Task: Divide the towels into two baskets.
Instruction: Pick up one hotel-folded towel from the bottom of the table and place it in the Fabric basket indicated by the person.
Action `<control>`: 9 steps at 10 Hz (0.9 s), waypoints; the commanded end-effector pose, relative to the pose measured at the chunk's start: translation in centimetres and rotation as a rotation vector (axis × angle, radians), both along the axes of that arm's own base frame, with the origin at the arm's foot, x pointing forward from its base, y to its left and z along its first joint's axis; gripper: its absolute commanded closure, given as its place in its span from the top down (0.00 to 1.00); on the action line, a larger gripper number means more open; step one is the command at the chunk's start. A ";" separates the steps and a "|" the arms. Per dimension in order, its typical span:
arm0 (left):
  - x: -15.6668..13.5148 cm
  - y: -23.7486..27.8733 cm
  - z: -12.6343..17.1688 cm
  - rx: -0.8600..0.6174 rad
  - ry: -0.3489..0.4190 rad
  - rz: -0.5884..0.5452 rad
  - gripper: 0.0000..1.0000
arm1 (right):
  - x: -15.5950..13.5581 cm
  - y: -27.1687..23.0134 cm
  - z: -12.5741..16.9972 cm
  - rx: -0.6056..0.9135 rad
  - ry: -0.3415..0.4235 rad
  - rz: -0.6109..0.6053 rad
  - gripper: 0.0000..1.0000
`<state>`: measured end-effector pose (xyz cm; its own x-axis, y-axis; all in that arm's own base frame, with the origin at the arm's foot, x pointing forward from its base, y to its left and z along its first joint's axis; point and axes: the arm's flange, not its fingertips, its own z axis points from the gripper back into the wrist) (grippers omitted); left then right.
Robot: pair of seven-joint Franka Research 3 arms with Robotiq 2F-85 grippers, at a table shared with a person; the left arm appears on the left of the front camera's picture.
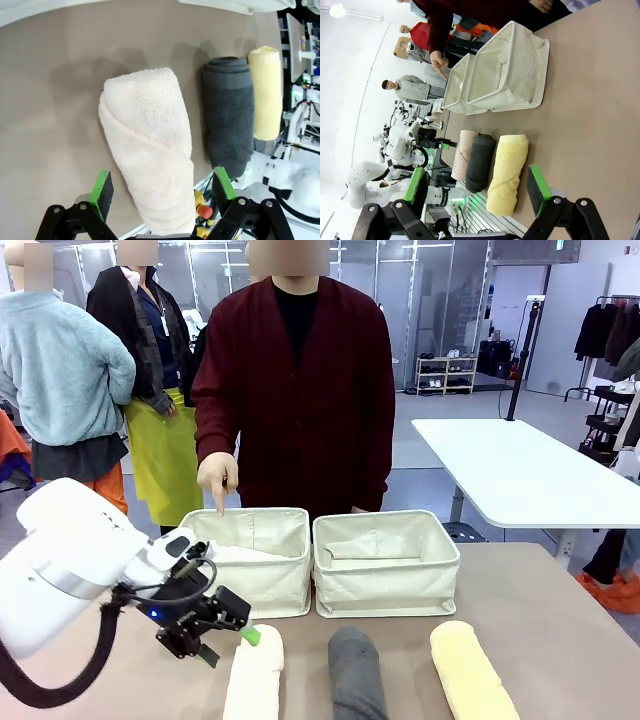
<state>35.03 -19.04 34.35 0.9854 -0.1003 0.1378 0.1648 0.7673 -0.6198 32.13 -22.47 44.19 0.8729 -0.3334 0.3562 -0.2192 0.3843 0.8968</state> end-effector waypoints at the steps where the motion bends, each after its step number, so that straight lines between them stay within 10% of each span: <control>1: -8.9 2.9 -3.5 0.019 -0.047 0.054 1.00 | -0.2 0.2 0.2 0.005 -0.008 0.003 1.00; 7: -10.5 2.0 -5.1 0.046 -0.060 0.052 1.00 | -0.2 0.2 0.2 0.005 -0.008 0.003 1.00; 8: -10.7 2.1 -5.1 0.025 -0.059 0.028 0.90 | -0.2 0.2 0.2 0.005 -0.008 0.003 1.00; 9: -10.6 2.1 -4.9 0.015 -0.071 0.019 0.46 | -0.2 0.2 0.2 0.005 -0.008 0.003 1.00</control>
<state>33.36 -22.69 29.63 0.9817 -0.0828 0.1715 0.1690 0.7936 -0.5846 32.13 -22.48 44.19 0.8729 -0.3335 0.3562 -0.2192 0.3843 0.8968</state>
